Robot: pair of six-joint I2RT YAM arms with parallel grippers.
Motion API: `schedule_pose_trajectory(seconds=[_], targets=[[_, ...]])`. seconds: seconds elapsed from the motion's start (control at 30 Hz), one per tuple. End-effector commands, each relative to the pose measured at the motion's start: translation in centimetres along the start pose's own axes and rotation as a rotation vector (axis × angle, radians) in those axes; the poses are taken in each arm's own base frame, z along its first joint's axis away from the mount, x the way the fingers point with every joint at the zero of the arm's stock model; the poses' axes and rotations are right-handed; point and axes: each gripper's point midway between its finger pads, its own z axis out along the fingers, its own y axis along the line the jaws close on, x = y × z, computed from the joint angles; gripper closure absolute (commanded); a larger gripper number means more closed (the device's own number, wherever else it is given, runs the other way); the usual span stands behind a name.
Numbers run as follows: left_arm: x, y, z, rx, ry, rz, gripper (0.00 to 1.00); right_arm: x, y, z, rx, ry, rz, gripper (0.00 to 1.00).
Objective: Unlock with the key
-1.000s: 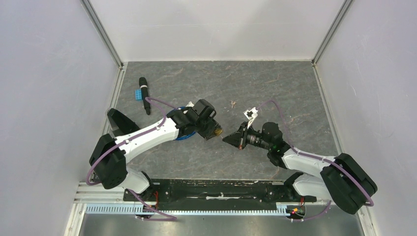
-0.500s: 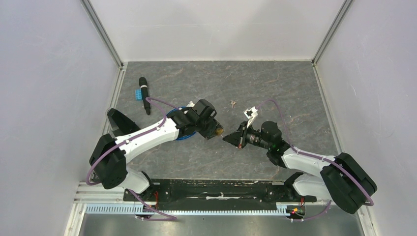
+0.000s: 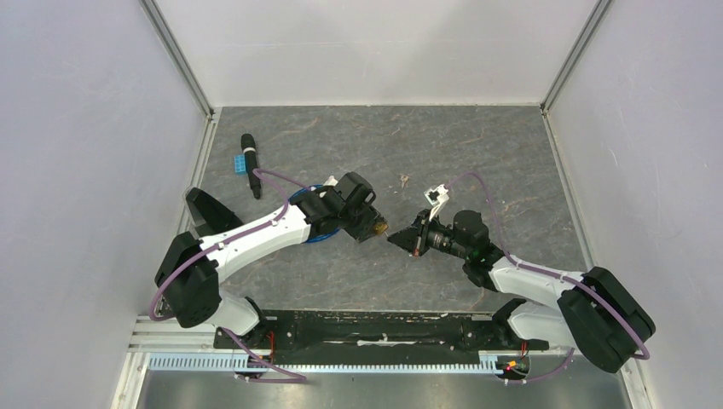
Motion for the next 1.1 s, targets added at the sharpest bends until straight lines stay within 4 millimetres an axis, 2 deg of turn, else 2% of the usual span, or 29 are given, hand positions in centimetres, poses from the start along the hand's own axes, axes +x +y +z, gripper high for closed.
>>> schedule_pose_trajectory(seconds=[0.0, 0.77, 1.07], targets=[[0.3, -1.9, -1.2, 0.078, 0.003, -0.021, 0.98, -2.3, 1.1, 0.3, -0.024, -0.072, -0.038, 1.0], [0.5, -2.0, -1.0, 0.084, -0.026, 0.031, 0.98, -1.9, -0.1, 0.3, 0.038, -0.034, 0.022, 1.0], [0.5, -1.9, -0.9, 0.082, -0.042, 0.058, 0.98, -2.4, 0.5, 0.2, 0.015, -0.038, 0.021, 1.0]])
